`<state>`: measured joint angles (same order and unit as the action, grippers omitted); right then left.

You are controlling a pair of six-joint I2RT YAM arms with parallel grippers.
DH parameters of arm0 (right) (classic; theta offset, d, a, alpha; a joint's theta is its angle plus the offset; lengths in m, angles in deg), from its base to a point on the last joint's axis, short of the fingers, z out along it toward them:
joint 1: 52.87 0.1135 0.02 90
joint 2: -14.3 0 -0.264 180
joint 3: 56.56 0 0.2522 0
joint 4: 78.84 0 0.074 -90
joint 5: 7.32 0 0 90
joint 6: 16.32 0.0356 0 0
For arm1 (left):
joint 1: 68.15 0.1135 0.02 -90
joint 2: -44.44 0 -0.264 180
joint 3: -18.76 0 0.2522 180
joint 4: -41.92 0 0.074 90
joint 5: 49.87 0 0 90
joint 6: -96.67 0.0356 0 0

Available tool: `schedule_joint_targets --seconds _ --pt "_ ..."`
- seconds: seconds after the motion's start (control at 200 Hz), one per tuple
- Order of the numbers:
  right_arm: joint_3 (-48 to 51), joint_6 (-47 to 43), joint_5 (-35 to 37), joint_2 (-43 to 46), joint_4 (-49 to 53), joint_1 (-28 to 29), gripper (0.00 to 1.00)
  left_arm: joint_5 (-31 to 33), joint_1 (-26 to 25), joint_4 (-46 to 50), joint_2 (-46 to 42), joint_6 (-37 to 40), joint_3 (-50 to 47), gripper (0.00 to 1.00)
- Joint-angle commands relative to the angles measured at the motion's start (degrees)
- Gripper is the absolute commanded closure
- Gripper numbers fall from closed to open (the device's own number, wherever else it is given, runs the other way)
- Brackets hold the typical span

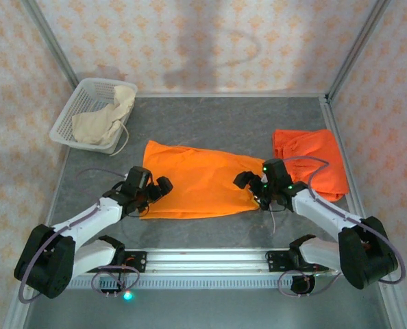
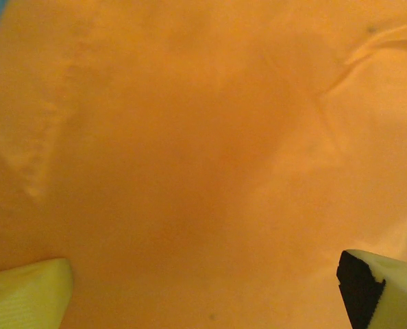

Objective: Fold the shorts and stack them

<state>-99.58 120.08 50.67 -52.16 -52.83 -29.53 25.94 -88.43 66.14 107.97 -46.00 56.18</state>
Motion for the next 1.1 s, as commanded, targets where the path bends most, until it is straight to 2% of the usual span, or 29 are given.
schedule_joint_targets --seconds 0.0,0.17,0.35,0.55,0.671,0.736,0.866,0.961,1.096 --pt "2.02 0.38 3.92 -0.37 0.23 0.27 0.0 4.68 -0.21 -1.23 0.57 -1.43 -3.53 0.0" --pt "3.48 0.53 4.03 -4.34 -0.93 0.28 0.0 7.35 -0.04 -0.58 2.37 -2.71 -7.02 0.0" --pt "3.42 3.05 1.58 -9.46 -5.21 0.64 0.01 9.78 1.23 2.73 2.48 -1.15 -5.58 0.0" --pt "2.48 7.79 2.11 -10.02 -11.39 5.78 0.01 7.55 9.3 7.47 -1.6 2.34 -3.62 0.0" --pt "1.08 8.57 4.85 -7.83 -11.49 8.19 0.01 7.82 10.52 11.76 -7.6 4.77 -0.5 0.0" --pt "-1.22 5.65 7.96 -4.69 -6.66 9.03 0.01 7.87 10.56 14.15 -10.99 6.04 1.45 0.0" --pt "-7.76 -2.56 17.59 4.1 9.47 9.28 0.01 6.87 10.52 16.94 -16.56 6.84 3.46 0.0" --pt "-12.65 -8.7 23.76 7.35 19.9 8.6 0.0 5.29 10.52 18.09 -18.41 6.75 4.29 0.0" --pt "-18.99 -17.29 22.76 4.67 29.53 2.42 0.0 2.13 10.56 18.45 -18.44 6.52 5.55 0.0"
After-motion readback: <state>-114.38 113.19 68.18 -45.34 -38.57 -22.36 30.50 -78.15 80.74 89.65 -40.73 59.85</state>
